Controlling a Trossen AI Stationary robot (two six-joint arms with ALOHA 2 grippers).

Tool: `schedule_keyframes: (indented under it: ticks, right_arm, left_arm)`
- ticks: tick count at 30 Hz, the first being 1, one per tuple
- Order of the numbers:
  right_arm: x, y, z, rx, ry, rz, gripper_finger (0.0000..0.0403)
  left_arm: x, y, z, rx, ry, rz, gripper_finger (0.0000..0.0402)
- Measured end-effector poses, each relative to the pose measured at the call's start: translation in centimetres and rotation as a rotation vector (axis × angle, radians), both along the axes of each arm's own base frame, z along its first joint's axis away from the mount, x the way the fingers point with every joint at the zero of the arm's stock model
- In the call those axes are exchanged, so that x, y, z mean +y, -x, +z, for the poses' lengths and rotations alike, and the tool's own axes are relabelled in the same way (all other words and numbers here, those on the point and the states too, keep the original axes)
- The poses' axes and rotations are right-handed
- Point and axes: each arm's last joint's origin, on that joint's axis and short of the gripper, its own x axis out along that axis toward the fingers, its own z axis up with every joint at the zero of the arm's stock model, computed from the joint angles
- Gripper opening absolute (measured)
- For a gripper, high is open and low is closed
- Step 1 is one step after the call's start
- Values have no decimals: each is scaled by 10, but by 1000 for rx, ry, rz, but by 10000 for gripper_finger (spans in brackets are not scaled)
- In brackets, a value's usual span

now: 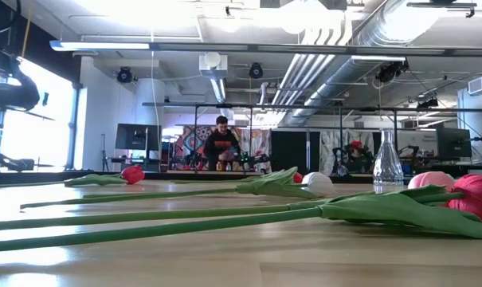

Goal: Sort flowers into vase by color
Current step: Put the top right white flower into the bottom transparent vase, then put the bottom white flower into the bottom transparent vase

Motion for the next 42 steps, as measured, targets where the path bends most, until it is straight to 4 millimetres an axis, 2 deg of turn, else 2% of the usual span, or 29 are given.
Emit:
schedule_keyframes:
  ticks: [8,16,23,42]
  right_arm:
    - [0,0,0,0,0,0,0]
    - [0,0,0,0,0,0,0]
    - [0,0,0,0,0,0,0]
    - [0,0,0,0,0,0,0]
  left_arm:
    - [0,-1,-8,-1,15,22,84]
    - [0,-1,-8,45,47,11,119]
    - [0,0,-7,52,54,-1,129]
    - [9,3,38,70,-38,25,129]
